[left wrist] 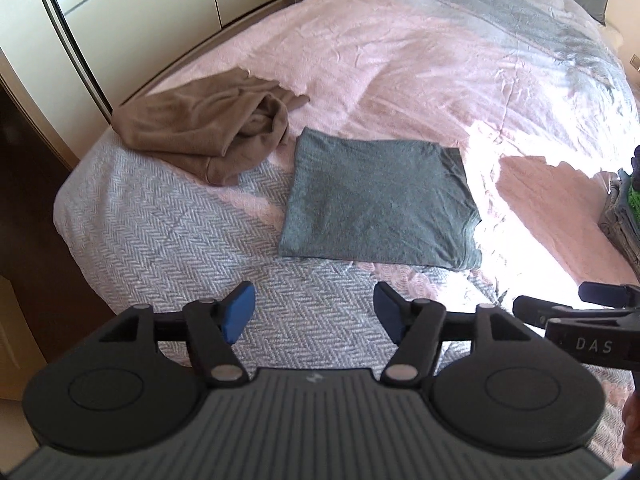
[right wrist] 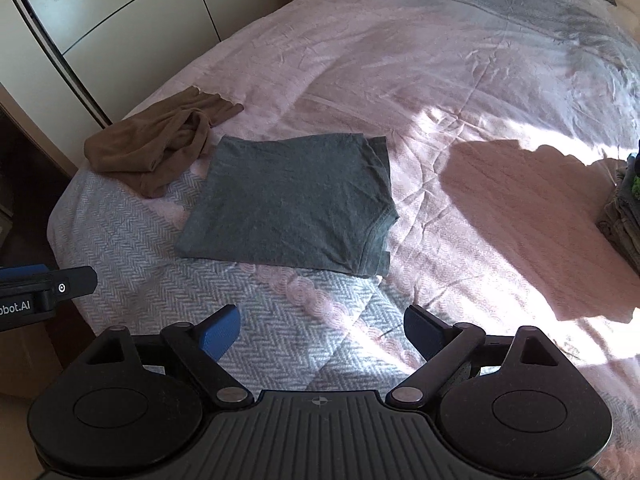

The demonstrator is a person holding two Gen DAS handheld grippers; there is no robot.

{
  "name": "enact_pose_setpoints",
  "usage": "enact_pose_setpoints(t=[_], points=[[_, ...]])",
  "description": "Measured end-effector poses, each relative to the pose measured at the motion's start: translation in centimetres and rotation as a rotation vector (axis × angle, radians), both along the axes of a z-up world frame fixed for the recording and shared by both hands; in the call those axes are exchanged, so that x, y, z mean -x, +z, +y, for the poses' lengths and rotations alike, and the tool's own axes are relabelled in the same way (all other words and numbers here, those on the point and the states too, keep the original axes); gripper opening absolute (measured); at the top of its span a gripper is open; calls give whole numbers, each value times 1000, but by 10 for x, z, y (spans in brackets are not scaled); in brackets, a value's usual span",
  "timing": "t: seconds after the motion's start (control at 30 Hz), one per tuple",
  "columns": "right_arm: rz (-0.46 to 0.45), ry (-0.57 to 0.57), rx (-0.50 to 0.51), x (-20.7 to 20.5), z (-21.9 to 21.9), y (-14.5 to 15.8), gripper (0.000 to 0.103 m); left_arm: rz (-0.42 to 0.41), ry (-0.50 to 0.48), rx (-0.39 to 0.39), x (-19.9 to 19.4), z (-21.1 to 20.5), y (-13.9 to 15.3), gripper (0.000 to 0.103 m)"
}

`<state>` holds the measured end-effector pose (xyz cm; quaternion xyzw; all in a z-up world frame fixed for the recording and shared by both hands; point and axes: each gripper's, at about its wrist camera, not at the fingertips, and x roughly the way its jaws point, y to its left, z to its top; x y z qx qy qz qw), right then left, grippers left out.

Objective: Fold clothes

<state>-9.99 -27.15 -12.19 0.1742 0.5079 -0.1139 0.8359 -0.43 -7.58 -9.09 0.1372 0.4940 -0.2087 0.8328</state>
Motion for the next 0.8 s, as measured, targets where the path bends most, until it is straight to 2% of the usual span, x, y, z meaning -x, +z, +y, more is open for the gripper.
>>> enact_pose_setpoints(t=[0.43, 0.8], points=[[-6, 23, 14, 12, 2, 10, 95, -33, 5, 8, 22, -2, 13, 64], [30, 48, 25, 10, 10, 9, 95, -6, -3, -9, 18, -4, 11, 66]])
